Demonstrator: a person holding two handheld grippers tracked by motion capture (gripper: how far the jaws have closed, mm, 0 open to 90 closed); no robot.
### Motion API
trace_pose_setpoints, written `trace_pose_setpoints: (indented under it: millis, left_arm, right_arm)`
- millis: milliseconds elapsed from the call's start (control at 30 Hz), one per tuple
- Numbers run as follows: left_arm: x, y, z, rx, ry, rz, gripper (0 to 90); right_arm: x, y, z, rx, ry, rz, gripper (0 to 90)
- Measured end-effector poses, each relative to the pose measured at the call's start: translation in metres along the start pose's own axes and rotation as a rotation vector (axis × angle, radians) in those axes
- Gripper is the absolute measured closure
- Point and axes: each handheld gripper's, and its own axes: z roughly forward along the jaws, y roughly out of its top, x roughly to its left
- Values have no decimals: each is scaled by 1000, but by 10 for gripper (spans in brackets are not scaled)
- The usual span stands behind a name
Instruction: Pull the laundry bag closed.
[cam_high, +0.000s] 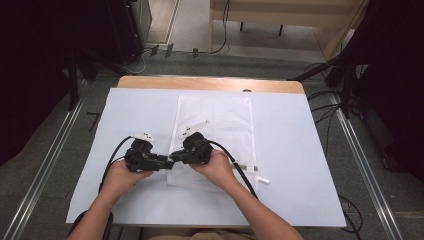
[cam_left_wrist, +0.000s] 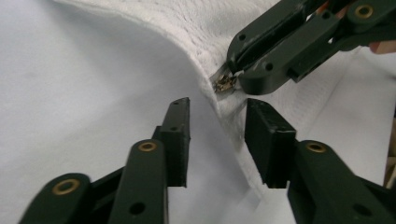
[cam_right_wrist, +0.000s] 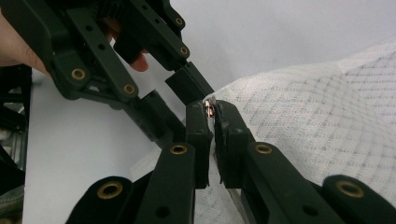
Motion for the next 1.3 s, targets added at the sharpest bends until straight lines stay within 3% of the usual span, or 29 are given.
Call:
trace_pose_setpoints:
  millis: [133,200,367,667,833,933,1100,1300]
  left_arm:
    - [0,1,-2,5,-10,-17,838]
    - [1,1,-2,18,-10,-25,868]
    - [1,1,-2,44,-16,-32,884]
    - [1,0,-4,46,-26,-27,889]
    - [-1,1,-6,51,-6,-6,893]
    - [0,1,-9,33,-17,-7,894]
    - [0,1,-7,55,-4,-5,894]
    - [0,1,-8,52,-8,-7,893]
  right_arm:
    - [1,0,1,6,2,-4,864]
    - [1,0,1,9,3,-4,865]
    - [1,-2,2,28,11,-28,866]
    - [0,-4,3,29,22,-52,867]
    - [1,-7,3,17,18,-89,870]
    - [1,-6,1,-2,23,-87,870]
    - [1,-7,4,7,25,-62,866]
    - [3,-7,7,15,9,-76,845]
